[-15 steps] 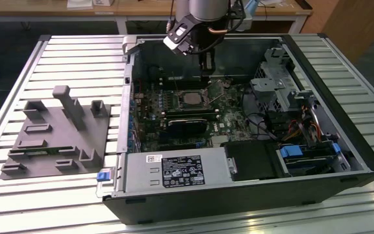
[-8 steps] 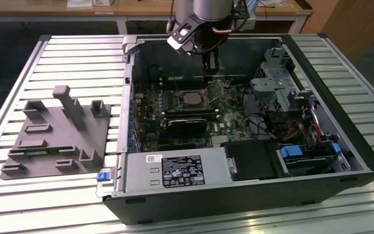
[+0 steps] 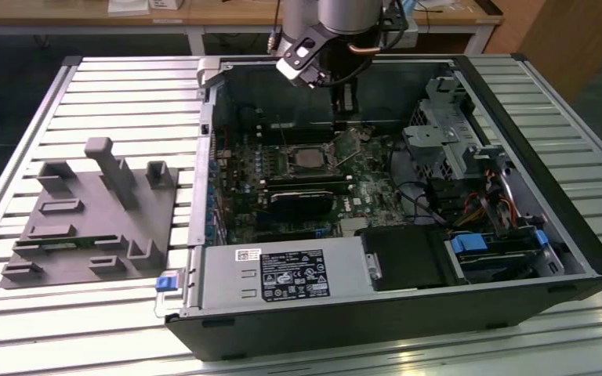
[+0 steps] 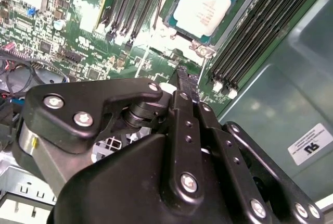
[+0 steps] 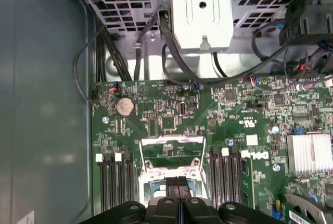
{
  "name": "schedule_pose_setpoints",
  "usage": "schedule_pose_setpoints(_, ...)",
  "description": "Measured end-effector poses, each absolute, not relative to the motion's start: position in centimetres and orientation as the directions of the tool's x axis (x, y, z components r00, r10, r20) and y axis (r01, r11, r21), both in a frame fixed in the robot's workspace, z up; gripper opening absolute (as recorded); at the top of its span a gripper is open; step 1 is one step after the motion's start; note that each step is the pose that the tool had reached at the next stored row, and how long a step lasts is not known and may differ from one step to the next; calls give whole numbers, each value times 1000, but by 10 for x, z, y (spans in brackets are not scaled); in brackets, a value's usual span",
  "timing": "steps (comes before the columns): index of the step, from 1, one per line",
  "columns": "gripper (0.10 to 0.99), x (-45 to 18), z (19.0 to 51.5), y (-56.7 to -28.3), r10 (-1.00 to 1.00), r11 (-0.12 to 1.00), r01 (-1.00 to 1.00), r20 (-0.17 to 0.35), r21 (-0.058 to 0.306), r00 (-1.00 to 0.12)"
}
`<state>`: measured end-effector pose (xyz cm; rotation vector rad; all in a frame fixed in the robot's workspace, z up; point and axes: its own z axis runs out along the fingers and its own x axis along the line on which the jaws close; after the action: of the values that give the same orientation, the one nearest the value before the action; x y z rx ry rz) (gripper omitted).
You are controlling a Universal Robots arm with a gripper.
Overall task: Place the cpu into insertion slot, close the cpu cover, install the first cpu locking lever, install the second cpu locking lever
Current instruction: 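Close the cpu cover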
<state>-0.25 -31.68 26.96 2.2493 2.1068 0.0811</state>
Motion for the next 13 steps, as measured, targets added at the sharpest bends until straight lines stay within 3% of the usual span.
schedule_pose_setpoints(13,106,18,270,-317,998,-65,995,-2,79,65)
